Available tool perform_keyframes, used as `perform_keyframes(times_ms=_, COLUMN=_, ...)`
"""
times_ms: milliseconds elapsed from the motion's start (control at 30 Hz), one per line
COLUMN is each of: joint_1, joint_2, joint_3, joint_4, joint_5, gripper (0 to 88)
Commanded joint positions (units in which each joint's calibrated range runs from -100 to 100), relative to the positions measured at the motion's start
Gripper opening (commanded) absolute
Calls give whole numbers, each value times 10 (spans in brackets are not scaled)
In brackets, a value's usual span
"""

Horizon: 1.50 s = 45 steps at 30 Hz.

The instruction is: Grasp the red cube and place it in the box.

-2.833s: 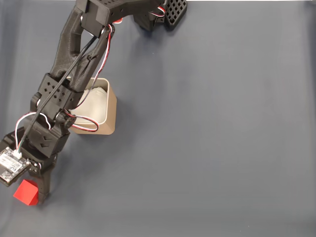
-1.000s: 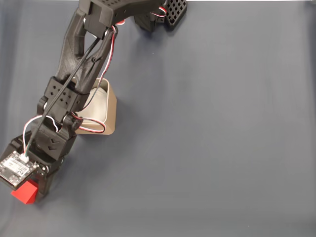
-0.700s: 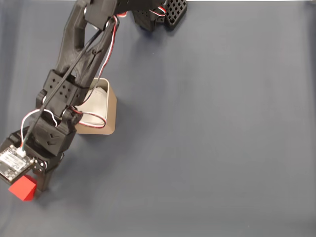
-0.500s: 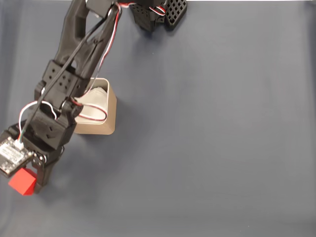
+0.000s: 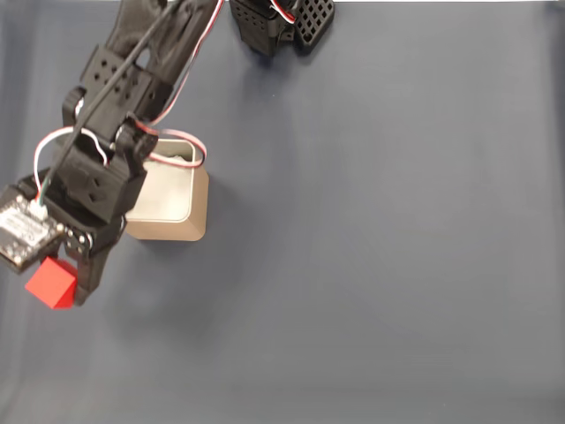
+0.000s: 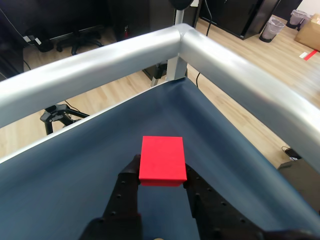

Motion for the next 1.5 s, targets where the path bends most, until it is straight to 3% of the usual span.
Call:
perform_keyframes(times_ms=0, joint_1=-4, joint_2=-85, joint_3=-10, joint_4=44, joint_5=2, gripper=75)
perform_keyframes(times_ms=667, joint_1=-14, joint_2=-272, joint_3=-22, joint_4=193, joint_5=12, gripper=74)
perform_keyframes(times_ms=1467, joint_1=6, joint_2=-492, joint_3=180, joint_4=217, joint_5=19, gripper=74)
